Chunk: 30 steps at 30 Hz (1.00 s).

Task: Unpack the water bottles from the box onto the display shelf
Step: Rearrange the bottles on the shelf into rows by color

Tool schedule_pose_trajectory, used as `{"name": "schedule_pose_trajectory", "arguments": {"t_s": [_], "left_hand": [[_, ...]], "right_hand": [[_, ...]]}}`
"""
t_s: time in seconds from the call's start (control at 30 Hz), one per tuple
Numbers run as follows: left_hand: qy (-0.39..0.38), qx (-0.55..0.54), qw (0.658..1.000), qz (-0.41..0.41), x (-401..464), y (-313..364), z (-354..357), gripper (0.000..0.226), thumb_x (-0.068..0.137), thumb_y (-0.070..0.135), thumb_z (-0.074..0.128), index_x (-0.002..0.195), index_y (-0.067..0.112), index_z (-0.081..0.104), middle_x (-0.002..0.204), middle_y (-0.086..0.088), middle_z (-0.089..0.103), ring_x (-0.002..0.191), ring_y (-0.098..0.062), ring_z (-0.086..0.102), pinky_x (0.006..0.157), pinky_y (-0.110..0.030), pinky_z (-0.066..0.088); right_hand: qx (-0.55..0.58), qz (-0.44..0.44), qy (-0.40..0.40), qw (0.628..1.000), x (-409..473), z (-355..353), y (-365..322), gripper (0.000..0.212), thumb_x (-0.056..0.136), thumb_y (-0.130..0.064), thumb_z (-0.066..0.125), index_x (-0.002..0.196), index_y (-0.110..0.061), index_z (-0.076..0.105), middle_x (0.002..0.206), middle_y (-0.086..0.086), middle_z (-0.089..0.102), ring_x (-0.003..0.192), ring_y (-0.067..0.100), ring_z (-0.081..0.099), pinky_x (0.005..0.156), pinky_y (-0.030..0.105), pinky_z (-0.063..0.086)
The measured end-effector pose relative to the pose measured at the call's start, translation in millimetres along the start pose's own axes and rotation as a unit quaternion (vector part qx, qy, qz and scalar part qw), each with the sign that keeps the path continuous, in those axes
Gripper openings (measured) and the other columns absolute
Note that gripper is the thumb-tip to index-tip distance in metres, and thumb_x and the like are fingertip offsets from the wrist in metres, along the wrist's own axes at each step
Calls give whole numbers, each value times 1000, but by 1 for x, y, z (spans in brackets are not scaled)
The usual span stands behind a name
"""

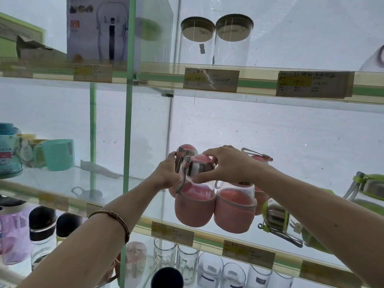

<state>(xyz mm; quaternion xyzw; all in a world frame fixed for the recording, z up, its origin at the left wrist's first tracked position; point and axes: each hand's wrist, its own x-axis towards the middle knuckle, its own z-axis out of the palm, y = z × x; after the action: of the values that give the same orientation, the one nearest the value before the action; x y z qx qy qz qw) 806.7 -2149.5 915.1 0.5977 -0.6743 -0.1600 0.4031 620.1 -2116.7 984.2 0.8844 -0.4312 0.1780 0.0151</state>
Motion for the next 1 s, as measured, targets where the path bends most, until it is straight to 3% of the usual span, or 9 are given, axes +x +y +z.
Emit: {"name": "schedule_pose_trajectory", "arguments": {"t_s": [0.23, 0.47, 0.53, 0.6, 0.7, 0.8, 0.87, 0.93, 1.0], "left_hand": [[55, 5, 998, 37, -13, -1, 1, 66, 81, 12, 70, 138, 10, 37, 120, -13, 61, 97, -22, 58, 83, -26, 43], [65, -12, 997, 39, -16, -6, 6, 54, 85, 12, 66, 134, 10, 42, 123, -11, 60, 110, -26, 59, 85, -25, 43], [69, -25, 997, 30, -19, -7, 6, 58, 86, 15, 65, 138, 10, 39, 136, -11, 52, 122, -28, 52, 97, -32, 43], [89, -44, 995, 20, -27, -5, 5, 62, 88, 19, 63, 142, 11, 34, 146, -11, 40, 132, -28, 41, 105, -39, 39], [127, -55, 989, 48, -45, -2, 1, 57, 89, 21, 63, 140, 12, 37, 145, -9, 37, 132, -24, 39, 104, -36, 37], [134, -79, 985, 78, -68, 1, -1, 48, 88, 18, 63, 132, 11, 45, 134, -9, 42, 121, -21, 45, 96, -30, 42], [96, -108, 986, 83, -80, 2, -2, 42, 90, 22, 61, 127, 11, 47, 124, -7, 47, 112, -19, 50, 92, -31, 47], [21, -130, 988, 80, -92, 3, -3, 36, 90, 20, 59, 123, 16, 45, 115, -1, 52, 106, -17, 53, 89, -32, 50], [-47, -134, 986, 86, -100, 0, -4, 40, 86, 8, 60, 118, 23, 42, 109, 3, 55, 105, -16, 55, 86, -27, 52]], "right_hand": [[-7, 12, -41, 999, 5, 2, 1, 48, 63, -72, 69, 95, -40, 51, 83, -13, 60, 77, 8, 54, 68, 29, 42], [-17, 8, -47, 999, -2, 2, -8, 55, 70, -65, 69, 110, -29, 57, 89, -8, 63, 79, 10, 57, 70, 26, 44], [-62, 12, -38, 997, -4, 2, -9, 65, 73, -68, 64, 120, -26, 54, 97, -4, 64, 93, 15, 56, 78, 28, 41], [-104, 14, -23, 994, -8, 4, -11, 75, 75, -70, 58, 132, -23, 47, 108, 0, 63, 111, 20, 50, 99, 35, 34], [-128, 12, -8, 992, -15, 8, -15, 80, 80, -70, 50, 141, -20, 38, 118, 1, 61, 125, 19, 46, 118, 40, 2], [-119, 38, -13, 992, -18, 9, -21, 79, 78, -76, 42, 138, -25, 40, 117, 0, 61, 126, 20, 44, 119, 45, 1], [-101, 59, -5, 993, -18, 7, -29, 76, 75, -78, 43, 131, -27, 46, 108, -2, 60, 119, 20, 46, 114, 45, 16], [-80, 78, 14, 994, -16, 7, -38, 68, 77, -71, 54, 124, -22, 50, 102, -1, 58, 105, 17, 45, 93, 36, 30], [-34, 79, 25, 996, -13, 10, -44, 65, 79, -64, 60, 124, -18, 51, 104, 0, 61, 100, 18, 48, 84, 32, 29]]}}
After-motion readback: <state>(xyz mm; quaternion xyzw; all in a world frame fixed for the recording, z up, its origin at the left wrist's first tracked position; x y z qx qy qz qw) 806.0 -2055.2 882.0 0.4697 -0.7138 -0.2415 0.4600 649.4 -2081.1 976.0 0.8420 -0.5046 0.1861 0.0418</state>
